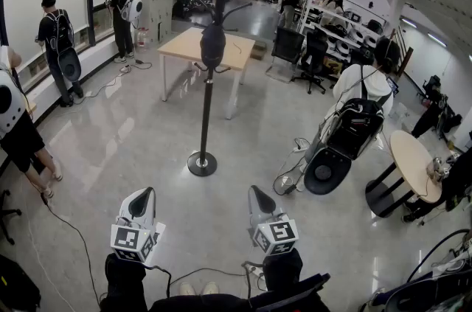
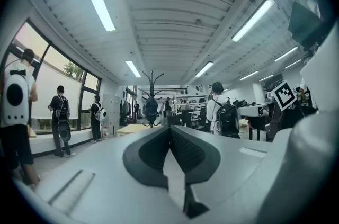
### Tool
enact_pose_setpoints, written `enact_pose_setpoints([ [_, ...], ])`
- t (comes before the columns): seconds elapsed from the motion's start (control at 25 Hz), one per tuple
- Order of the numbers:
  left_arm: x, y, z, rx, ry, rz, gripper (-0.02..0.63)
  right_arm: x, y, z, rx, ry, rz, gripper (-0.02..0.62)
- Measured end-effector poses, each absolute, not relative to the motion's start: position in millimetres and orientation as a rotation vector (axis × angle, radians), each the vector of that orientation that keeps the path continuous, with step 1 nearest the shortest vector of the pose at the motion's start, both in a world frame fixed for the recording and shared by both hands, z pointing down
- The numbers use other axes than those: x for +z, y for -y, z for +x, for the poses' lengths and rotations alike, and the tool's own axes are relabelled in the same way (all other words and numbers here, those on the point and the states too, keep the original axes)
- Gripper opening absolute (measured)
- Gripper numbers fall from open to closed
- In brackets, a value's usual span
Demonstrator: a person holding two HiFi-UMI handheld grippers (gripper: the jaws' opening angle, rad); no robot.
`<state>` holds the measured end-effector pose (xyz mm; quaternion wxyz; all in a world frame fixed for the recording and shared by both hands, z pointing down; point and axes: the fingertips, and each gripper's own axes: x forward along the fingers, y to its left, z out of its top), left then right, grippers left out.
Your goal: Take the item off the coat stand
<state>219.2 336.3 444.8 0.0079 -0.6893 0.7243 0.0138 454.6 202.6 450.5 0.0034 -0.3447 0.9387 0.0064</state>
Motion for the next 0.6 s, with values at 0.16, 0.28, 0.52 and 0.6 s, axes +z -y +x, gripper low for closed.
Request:
enact_pose_setpoints([
  [0.16,443.3,-335.1,221.7,0.040,-2.254,-2.155,0.003,449.7,-202.4,456.3,0.025,-2.936,-1.081,0.002],
  [0.28,446.2,-335.4,223.2,0.040,-2.250,-2.158,0.003,453.0,-202.8,456.4,0.024,-2.939,-1.081,0.002],
  [0.52,452.4,-336.7,220.9,0.032,-2.252,-2.165,0.003,453.9,-204.2,455.5,-0.031,-2.901,-1.061,0.002],
  [0.6,454.8,-338.2,221.9,0.028,-2.254,-2.167,0.003,454.4,-205.3,456.8,-0.028,-2.899,-1.063,0.002],
])
